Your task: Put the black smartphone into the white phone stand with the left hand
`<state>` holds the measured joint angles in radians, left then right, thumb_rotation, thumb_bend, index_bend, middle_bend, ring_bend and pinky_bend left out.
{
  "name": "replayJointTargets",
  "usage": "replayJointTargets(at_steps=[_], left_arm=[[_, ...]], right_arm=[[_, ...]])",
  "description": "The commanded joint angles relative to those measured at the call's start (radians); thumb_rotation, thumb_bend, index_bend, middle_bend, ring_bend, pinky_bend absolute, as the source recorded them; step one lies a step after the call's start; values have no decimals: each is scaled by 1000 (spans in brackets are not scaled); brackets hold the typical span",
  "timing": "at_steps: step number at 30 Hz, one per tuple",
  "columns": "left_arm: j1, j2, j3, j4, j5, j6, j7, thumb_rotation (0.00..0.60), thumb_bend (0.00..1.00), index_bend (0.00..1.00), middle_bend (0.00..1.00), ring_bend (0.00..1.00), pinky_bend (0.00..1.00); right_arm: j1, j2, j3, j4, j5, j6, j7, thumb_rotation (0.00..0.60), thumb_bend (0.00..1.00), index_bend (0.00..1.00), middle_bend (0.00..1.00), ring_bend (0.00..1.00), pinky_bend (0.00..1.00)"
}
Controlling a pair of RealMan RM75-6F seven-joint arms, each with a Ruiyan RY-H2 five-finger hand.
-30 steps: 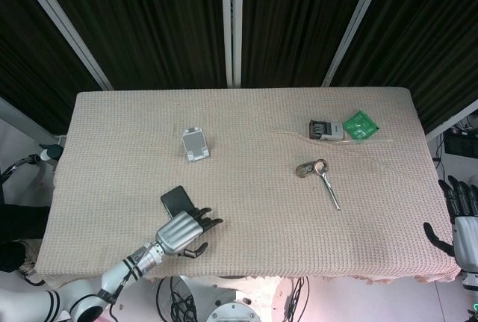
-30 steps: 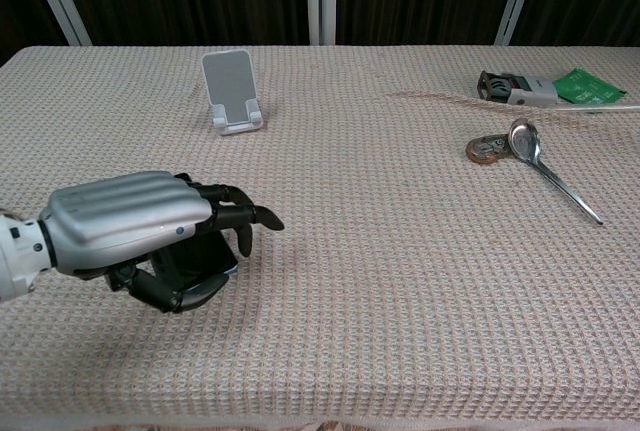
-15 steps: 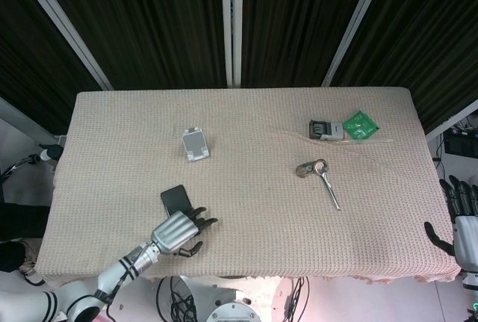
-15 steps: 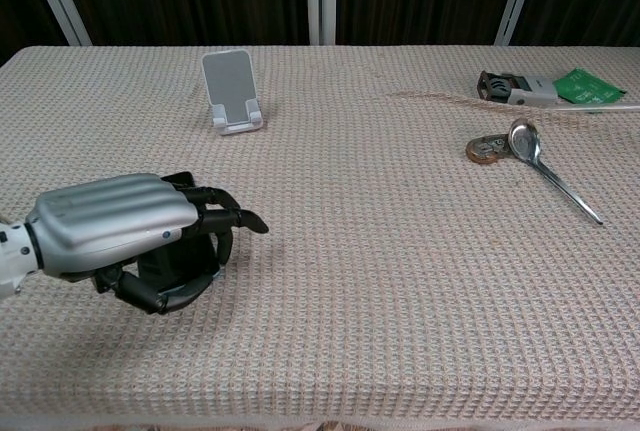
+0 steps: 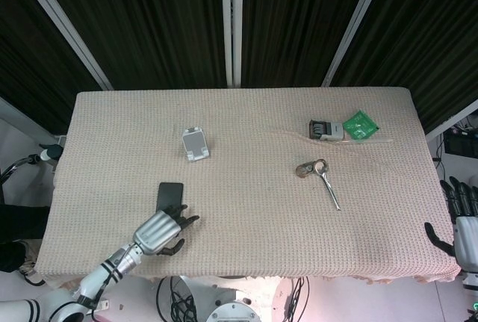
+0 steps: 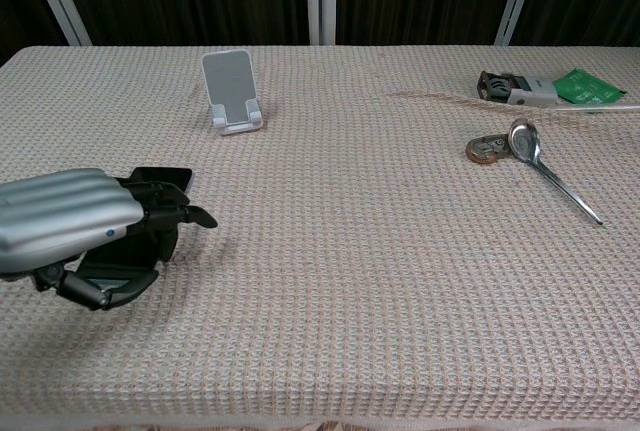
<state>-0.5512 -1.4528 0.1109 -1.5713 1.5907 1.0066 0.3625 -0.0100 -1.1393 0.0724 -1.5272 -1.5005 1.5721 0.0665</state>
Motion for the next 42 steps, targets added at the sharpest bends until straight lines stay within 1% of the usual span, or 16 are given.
replayJointTargets(at_steps=[1,4,12,13,16,19,26,31,38,40,41,42], left_arm=[[4,18,8,-8,9,6,21,347,514,115,407,94,242],[9,28,13,-9,4,6,30,360,514,115,407,94,242],[28,51,12,-16,5,35,33,367,529,115,407,94,242],[30,54,12,-15,6,37,34,375,534,115,407,94,242],[39,57,10,-14,-9,41,33,436,566,115,407,94,242],[51,54,8,-10,-28,43,46,452,577,115,408,94,239],[75,48,-3,-7,-54,66,88,452,581,114,407,94,234],[90,47,-17,7,-78,84,134,442,582,113,404,94,234],[106,44,-25,7,-129,75,158,431,579,103,385,94,233],[110,41,-31,10,-143,76,153,426,561,101,379,94,233],[113,40,-35,10,-150,78,148,424,520,97,374,95,233],[117,38,-43,8,-159,86,142,423,446,93,366,95,233]], right_arm=[[1,-1,-2,-2,-3,-2,-3,600,235,0,0,0,0],[1,-3,-3,-3,-5,-2,-6,600,235,0,0,0,0],[-2,2,-3,-14,-7,4,-18,600,236,0,0,0,0],[-2,2,-3,-16,-8,5,-20,600,236,0,0,0,0],[-3,4,-2,-22,-10,8,-25,600,236,0,0,0,0],[-3,5,1,-28,-9,12,-28,600,237,0,0,0,0],[-4,7,5,-34,-10,20,-35,600,238,0,0,0,0],[-5,6,5,-36,-9,19,-39,600,237,0,0,0,0],[-6,5,4,-36,-7,17,-42,600,238,0,0,0,0],[-6,6,5,-37,-7,18,-42,600,238,0,0,0,0],[-6,6,5,-37,-7,18,-43,600,238,0,0,0,0],[-6,7,5,-38,-8,19,-44,600,238,0,0,0,0]])
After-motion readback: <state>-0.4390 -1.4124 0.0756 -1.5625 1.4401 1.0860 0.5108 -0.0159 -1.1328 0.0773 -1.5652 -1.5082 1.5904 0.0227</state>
